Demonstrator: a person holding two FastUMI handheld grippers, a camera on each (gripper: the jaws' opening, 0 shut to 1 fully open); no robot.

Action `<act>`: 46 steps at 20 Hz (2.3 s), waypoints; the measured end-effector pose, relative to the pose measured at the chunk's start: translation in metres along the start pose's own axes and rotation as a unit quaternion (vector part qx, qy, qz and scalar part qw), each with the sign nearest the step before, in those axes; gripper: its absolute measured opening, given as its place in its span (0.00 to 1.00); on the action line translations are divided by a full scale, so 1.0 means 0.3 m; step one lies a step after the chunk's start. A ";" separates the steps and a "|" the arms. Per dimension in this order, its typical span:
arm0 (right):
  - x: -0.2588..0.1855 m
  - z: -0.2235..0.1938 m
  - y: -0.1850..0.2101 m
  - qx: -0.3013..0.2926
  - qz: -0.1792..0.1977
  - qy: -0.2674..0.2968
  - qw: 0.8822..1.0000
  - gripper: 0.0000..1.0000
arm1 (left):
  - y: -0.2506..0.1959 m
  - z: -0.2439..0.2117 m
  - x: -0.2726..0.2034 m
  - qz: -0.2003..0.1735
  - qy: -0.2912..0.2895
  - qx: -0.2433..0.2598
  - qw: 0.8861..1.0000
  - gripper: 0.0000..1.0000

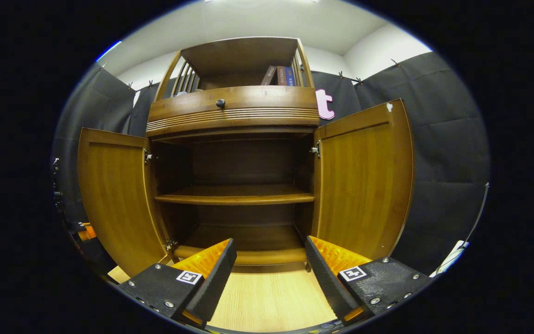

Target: Open the right door of the double-door shoe cabinet with the right hand, and open the left door with the left hand.

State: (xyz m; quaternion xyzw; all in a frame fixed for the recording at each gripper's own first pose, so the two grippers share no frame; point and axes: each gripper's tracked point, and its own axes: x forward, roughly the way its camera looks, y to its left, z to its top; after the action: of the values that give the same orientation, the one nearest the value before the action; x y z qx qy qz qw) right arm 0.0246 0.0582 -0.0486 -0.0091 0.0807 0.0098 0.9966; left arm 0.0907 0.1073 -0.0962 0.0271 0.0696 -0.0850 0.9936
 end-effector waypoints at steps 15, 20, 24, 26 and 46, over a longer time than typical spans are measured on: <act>-0.020 0.012 0.042 0.009 0.023 0.006 1.000 0.92 | 0.072 -0.004 -0.135 -0.007 0.022 -0.007 1.000 0.08; -0.029 0.014 -0.003 0.002 0.014 0.013 1.000 0.92 | 0.033 0.074 -0.328 0.041 0.033 -0.003 0.999 0.08; -0.056 0.056 -0.047 -0.017 0.007 0.017 1.000 0.92 | -0.103 0.204 -0.373 0.039 0.021 -0.021 0.999 0.07; -0.078 0.090 -0.080 -0.028 0.000 0.014 1.000 0.92 | -0.162 0.281 -0.368 0.037 0.014 -0.006 0.999 0.08; -0.104 0.380 -0.477 -0.028 0.030 -0.015 0.999 0.92 | -0.554 0.596 -0.226 0.082 -0.042 -0.001 0.996 0.98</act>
State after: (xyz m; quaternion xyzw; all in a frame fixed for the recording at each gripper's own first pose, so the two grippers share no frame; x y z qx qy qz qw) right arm 0.0151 -0.0833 0.0712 -0.0340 0.0654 0.0421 0.9964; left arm 0.0197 -0.0568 0.0834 0.0286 0.0257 -0.0044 0.9992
